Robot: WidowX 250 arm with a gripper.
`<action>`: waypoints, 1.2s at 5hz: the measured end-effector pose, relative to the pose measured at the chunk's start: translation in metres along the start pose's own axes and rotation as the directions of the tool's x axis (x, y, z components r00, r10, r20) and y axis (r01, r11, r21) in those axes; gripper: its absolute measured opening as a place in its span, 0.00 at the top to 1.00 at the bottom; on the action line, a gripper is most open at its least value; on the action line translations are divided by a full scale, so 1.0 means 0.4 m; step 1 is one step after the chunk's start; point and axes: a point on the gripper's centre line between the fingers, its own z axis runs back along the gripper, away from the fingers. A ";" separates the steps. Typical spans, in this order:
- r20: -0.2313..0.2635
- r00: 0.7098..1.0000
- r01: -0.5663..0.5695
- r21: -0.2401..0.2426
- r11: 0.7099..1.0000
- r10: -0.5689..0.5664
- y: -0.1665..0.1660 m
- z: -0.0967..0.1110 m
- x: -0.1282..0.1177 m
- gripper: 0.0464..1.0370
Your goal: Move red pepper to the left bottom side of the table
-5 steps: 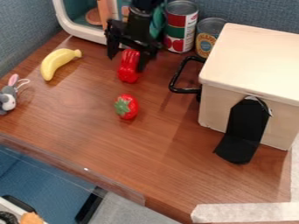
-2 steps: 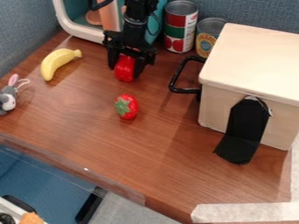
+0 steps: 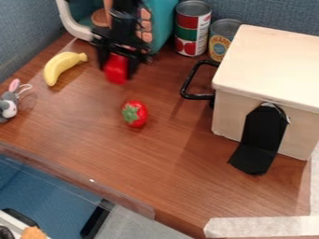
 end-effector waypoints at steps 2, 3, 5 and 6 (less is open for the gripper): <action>-0.008 0.999 0.054 -0.015 0.998 -0.054 0.110 -0.025 -0.215 0.28; -0.054 0.995 0.078 -0.025 0.997 -0.079 0.126 -0.064 -0.285 0.28; -0.101 0.990 0.102 0.004 0.995 -0.101 0.133 -0.111 -0.316 0.22; -0.120 0.988 0.098 -0.025 0.995 -0.101 0.136 -0.102 -0.323 0.03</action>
